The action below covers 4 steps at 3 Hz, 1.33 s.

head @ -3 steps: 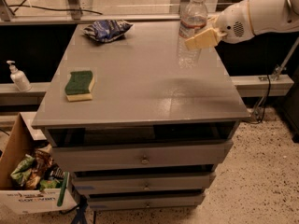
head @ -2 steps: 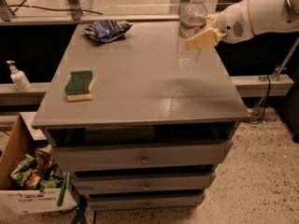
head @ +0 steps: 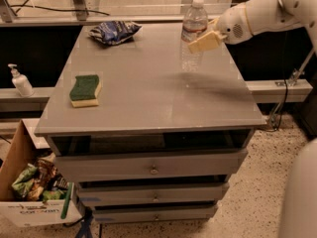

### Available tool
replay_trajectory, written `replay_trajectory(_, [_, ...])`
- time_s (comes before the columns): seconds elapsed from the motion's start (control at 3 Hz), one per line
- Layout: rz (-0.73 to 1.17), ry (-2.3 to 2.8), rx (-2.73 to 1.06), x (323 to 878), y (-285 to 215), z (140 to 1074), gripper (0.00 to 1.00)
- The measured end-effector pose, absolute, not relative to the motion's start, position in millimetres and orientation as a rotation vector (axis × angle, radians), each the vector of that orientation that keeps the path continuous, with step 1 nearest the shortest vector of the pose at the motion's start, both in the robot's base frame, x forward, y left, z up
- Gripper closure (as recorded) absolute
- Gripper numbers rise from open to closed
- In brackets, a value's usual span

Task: Move water bottle near blue chip bag

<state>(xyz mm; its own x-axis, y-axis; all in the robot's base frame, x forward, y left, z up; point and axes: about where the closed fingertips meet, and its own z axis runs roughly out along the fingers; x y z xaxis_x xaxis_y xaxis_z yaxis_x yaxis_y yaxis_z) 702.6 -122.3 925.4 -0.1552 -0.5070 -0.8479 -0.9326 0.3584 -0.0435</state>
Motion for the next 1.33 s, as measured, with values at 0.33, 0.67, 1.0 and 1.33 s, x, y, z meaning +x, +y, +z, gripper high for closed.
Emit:
replay_trajectory(0.33, [0.689,1.772,-1.294,741,-103,908,1.0])
replay_trajectory(0.67, [0.691,1.727,-1.243,770,-89,917,1.0])
replay_trajectory(1.0, [0.643,1.697,-1.148,796,-78,939,1.0])
replay_trajectory(1.33, [0.593,1.686,-1.094,812,-64,957,1.0])
